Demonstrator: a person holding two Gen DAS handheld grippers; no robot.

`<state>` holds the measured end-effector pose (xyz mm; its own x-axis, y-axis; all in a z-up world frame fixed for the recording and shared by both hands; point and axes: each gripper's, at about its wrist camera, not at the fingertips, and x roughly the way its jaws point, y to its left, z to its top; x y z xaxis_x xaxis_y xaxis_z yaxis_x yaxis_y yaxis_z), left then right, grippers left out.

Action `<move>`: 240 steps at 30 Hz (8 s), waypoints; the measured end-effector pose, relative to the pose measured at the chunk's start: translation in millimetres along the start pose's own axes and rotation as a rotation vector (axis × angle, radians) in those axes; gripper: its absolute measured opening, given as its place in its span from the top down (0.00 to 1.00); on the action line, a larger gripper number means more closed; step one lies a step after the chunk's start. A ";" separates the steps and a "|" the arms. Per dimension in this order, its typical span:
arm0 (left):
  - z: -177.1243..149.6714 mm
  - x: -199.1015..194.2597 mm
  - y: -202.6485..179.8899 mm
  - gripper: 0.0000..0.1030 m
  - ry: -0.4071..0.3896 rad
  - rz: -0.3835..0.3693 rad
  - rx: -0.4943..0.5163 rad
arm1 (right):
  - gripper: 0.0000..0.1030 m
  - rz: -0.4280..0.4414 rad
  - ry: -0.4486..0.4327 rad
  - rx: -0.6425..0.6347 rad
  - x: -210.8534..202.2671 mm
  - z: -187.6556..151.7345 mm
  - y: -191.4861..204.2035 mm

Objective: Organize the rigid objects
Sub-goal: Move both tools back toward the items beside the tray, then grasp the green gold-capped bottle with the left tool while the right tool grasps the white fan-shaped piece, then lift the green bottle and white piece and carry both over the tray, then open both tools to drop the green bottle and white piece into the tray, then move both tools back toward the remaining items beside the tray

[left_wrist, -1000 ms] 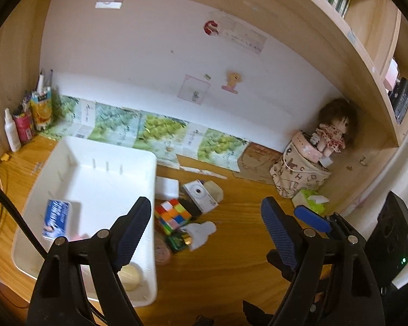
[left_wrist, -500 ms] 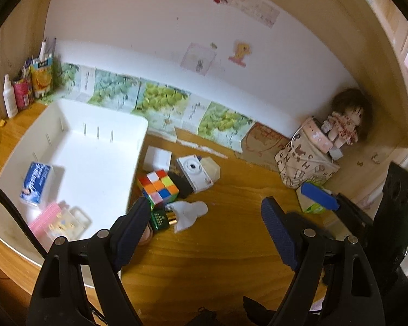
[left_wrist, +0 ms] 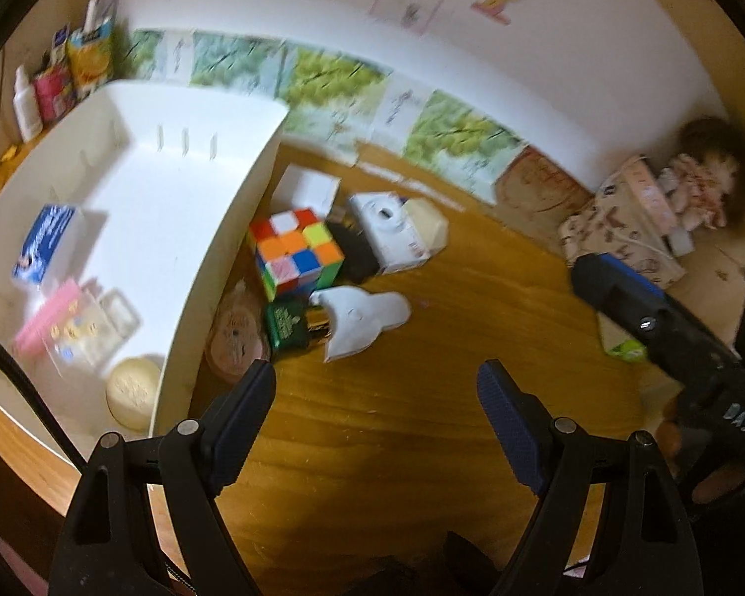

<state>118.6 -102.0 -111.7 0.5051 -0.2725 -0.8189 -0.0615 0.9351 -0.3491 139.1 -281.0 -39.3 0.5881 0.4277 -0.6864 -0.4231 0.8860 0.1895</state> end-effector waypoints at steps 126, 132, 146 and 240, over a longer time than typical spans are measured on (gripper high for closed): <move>-21.6 -20.7 20.3 0.54 0.027 0.237 -0.013 | 0.17 -0.135 0.435 -0.213 176.2 -58.0 47.2; -9.4 -44.5 19.4 0.54 -0.022 0.174 0.083 | 0.17 -0.147 0.462 -0.100 157.8 -71.9 48.0; 25.8 -102.8 61.5 0.54 -0.164 -0.011 0.183 | 0.18 -0.161 0.457 0.134 108.5 -108.0 82.1; 59.8 -121.7 167.6 0.20 -0.157 -0.094 0.139 | 0.05 -0.154 -0.368 -0.023 11.3 -21.5 222.5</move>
<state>98.3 101.4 -43.3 0.6316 -0.3317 -0.7007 0.1064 0.9324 -0.3455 36.8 -82.8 -20.0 0.8518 0.3298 -0.4070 -0.3241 0.9422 0.0852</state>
